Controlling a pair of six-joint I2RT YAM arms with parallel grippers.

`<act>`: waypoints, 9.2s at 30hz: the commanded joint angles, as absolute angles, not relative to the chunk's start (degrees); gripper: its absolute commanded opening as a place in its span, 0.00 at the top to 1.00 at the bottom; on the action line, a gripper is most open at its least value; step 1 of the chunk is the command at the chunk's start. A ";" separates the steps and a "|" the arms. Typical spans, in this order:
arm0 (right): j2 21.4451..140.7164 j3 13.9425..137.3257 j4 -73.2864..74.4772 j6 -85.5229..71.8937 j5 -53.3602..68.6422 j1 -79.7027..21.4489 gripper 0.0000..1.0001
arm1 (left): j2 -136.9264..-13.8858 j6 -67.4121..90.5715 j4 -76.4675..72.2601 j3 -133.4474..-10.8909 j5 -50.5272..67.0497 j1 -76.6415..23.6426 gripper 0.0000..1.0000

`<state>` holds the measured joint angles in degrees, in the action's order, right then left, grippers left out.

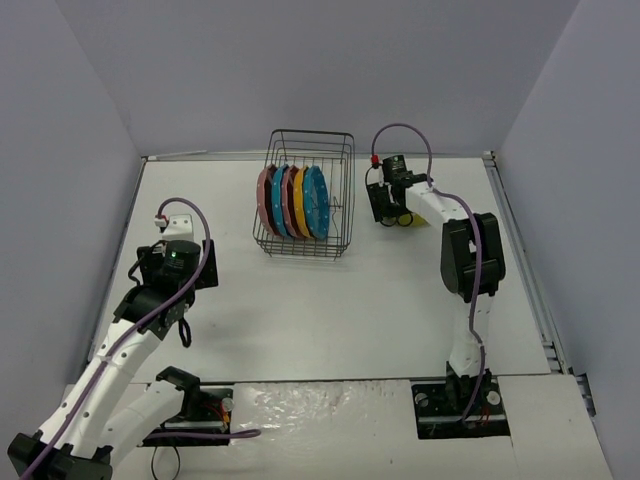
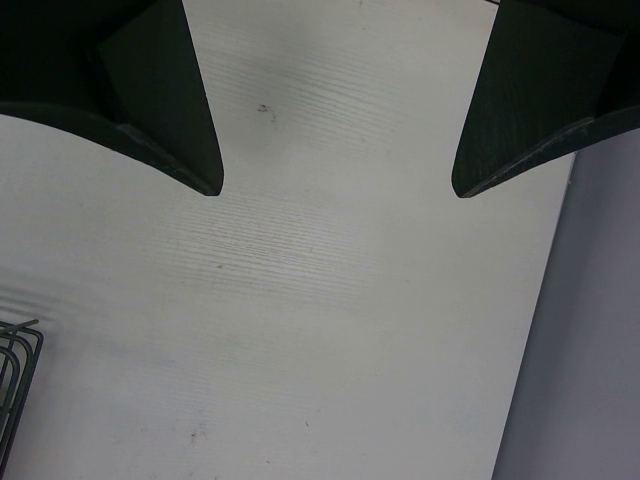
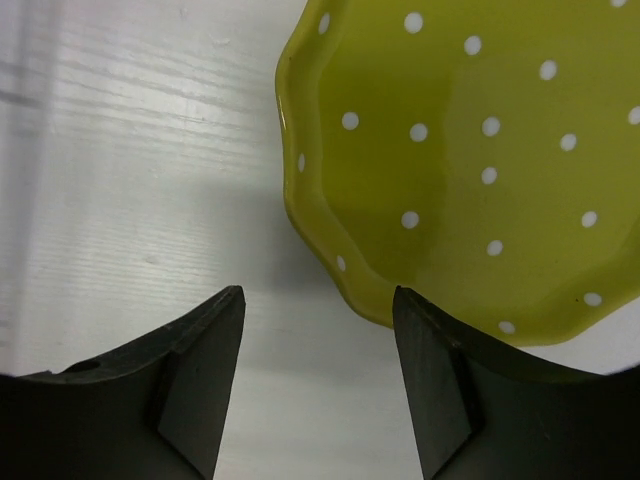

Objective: Load the plates into the dish rack

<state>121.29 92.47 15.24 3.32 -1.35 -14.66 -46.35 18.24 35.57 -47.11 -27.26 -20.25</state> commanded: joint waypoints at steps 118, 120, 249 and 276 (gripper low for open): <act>112.81 70.00 11.90 -2.11 -16.40 -18.72 0.78 | -45.58 17.17 31.96 -48.08 -26.89 -20.74 0.03; 113.36 70.39 11.70 -2.36 -16.52 -18.72 0.78 | -45.62 17.22 31.91 -48.08 -26.89 -20.74 0.03; 100.52 79.69 -26.79 -33.96 18.47 -23.99 0.37 | -41.97 17.38 31.62 -48.03 -25.65 -20.65 0.03; 38.49 70.67 12.72 2.06 -24.81 -18.90 0.00 | -36.44 10.94 52.40 -79.46 -23.30 -20.65 0.03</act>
